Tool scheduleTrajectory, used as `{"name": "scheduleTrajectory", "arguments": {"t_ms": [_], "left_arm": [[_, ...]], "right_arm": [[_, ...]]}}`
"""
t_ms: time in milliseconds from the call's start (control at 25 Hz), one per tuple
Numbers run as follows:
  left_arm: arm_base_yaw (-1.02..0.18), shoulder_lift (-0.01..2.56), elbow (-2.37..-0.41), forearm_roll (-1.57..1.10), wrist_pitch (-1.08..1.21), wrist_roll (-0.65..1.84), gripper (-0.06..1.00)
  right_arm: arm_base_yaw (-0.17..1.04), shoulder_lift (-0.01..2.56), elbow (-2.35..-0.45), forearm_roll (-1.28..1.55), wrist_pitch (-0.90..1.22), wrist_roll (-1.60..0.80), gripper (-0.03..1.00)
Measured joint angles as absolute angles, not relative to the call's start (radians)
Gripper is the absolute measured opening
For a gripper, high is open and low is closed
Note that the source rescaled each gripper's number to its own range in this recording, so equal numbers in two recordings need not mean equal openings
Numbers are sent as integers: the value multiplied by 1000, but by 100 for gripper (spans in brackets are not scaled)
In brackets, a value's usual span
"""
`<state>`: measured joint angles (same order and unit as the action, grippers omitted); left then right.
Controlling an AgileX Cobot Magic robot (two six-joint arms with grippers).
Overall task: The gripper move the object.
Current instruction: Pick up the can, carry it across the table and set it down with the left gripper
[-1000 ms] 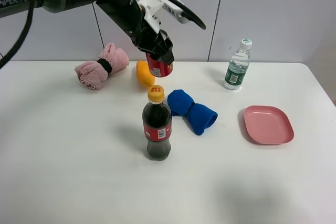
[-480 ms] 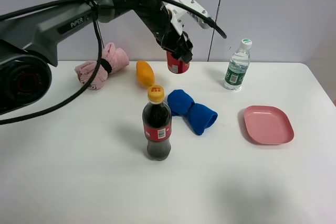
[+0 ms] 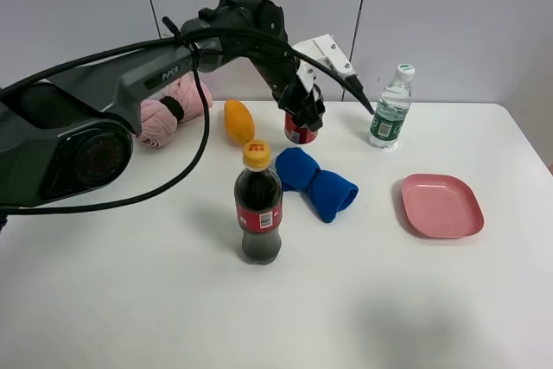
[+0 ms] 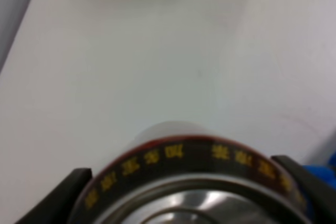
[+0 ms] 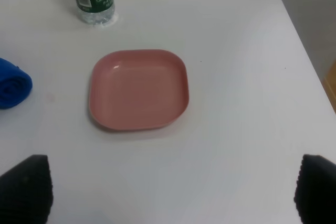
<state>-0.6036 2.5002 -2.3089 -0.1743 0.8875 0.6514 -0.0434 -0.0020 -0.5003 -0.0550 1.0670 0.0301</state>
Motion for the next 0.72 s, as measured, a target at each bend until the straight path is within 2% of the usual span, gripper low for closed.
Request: {"name": "scheduleTrajectory", "arguments": {"t_ms": [280, 720], "left_arm": [[-604, 2527, -2310, -172, 747, 652, 1], [-604, 2574, -2310, -173, 733, 653, 1]], "right_arm": [[-43, -2, -500, -55, 1067, 30, 100], [-43, -2, -500, -55, 1067, 30, 100]]}}
